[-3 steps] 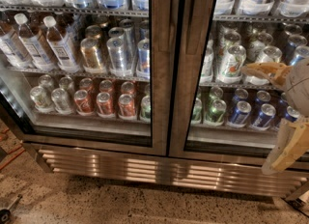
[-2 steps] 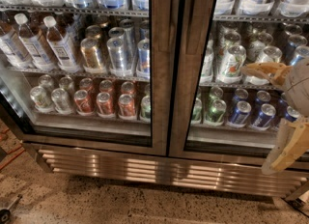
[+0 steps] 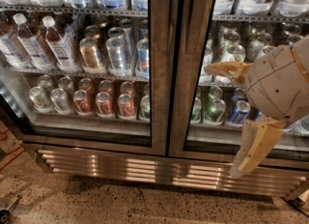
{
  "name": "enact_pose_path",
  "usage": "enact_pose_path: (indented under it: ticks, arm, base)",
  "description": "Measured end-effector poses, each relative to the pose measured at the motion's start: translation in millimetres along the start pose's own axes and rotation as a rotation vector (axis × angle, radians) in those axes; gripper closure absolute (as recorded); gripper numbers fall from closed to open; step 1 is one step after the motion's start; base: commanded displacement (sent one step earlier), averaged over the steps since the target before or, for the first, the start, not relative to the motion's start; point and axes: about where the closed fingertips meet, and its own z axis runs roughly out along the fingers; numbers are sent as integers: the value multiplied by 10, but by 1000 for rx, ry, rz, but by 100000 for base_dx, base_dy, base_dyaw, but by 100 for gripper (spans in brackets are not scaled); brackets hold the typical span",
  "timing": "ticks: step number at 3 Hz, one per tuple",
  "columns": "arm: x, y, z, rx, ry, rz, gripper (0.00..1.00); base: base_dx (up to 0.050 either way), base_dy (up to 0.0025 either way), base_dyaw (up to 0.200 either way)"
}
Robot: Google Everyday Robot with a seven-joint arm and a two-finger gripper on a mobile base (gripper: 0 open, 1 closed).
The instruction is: Open left fridge door
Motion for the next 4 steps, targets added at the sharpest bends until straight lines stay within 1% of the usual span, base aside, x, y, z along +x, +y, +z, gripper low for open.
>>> enact_pose_path:
  ticks: [1, 2, 3, 4]
  arm:
    - [-357, 91, 190, -29, 20, -69, 0]
    - [-617, 177, 293, -40, 41, -125, 0]
    - [-633, 181, 291, -39, 41, -128, 0]
    - [-650, 181, 240, -34, 11, -130, 0]
  base:
    - [0, 0, 0]
    - [0, 0, 0]
    - [0, 0, 0]
    - [0, 0, 0]
